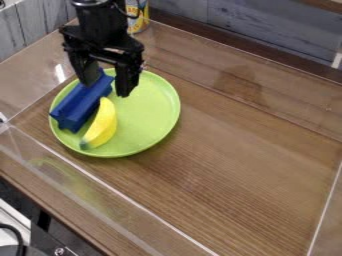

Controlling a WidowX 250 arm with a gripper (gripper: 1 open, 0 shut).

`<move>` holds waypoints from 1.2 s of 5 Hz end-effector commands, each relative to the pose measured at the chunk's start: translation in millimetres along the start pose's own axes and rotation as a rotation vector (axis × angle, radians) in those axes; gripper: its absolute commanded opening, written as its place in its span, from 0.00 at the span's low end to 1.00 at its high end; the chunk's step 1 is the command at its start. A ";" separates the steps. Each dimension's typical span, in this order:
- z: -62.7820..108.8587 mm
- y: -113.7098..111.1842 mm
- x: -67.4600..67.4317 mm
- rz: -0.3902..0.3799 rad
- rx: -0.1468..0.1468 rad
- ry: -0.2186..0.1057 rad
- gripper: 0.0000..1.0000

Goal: Put the banana in the green plate

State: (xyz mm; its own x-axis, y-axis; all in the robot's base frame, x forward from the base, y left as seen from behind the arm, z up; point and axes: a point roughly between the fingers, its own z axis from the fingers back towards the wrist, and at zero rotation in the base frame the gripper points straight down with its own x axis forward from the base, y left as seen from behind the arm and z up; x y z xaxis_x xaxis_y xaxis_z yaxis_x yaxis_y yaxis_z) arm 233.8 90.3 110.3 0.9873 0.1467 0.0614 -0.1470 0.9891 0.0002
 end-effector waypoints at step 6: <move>12.7 -9.9 25.1 -0.008 0.005 -0.043 1.00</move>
State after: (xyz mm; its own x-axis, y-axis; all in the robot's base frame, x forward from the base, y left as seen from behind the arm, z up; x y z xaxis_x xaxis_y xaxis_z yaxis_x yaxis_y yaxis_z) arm 252.0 81.8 113.7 0.9876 0.1448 0.0603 -0.1447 0.9895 -0.0061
